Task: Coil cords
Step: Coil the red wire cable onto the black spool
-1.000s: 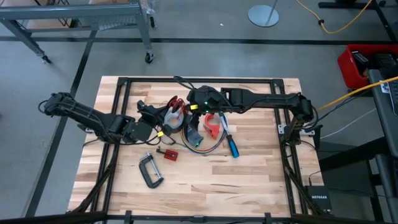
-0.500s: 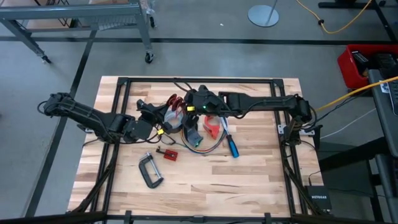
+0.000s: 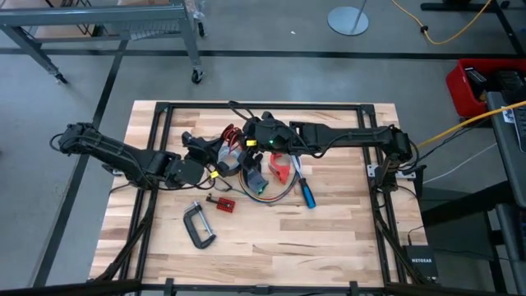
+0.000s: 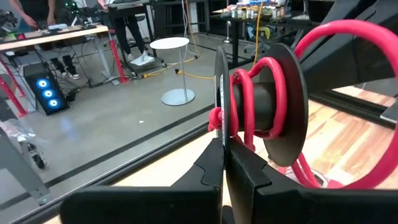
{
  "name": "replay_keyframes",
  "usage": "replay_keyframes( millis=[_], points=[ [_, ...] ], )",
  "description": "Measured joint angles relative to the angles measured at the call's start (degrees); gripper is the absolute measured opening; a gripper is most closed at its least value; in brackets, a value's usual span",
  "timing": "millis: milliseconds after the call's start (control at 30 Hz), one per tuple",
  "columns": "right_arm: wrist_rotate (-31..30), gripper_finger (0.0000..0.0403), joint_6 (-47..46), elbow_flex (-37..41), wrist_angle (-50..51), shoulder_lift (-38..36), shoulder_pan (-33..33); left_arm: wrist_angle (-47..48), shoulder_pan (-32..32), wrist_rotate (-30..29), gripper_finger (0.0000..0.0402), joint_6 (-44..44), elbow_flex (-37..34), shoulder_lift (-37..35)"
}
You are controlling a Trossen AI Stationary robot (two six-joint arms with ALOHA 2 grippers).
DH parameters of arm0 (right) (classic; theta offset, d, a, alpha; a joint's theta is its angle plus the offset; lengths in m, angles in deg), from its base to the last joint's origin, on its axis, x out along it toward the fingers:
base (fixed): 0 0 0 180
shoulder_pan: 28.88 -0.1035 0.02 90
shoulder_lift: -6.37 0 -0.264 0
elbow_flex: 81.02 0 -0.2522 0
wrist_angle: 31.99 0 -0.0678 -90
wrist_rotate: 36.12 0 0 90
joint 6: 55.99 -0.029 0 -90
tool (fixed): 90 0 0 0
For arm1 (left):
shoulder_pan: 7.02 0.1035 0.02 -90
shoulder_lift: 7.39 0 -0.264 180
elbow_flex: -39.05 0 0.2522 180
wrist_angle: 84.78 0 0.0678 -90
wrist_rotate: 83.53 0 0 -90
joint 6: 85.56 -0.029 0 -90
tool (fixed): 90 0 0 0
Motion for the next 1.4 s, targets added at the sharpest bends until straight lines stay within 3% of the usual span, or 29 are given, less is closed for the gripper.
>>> replay_keyframes(
  millis=[700, 1067, 1400],
  points=[
    [-3.9, 0.0005, 2.9, 0.0, 1.6, -0.1, 0.0, 1.6, -0.2, 1.1, 0.0000, -2.8, 0.0, -0.2],
    [6.7, 0.0063, 6.4, 0.0, 8.5, -0.1, 0.1, 7.2, -0.2, -1.5, 0.0000, -0.9, 0.0, -0.8],
    [9.6, 0.0127, 6.5, 0.0, 12.9, -0.1, 0.1, 7.5, -1.3, -1.5, 0.0000, -2.2, 0.0, -2.4]
  ],
)
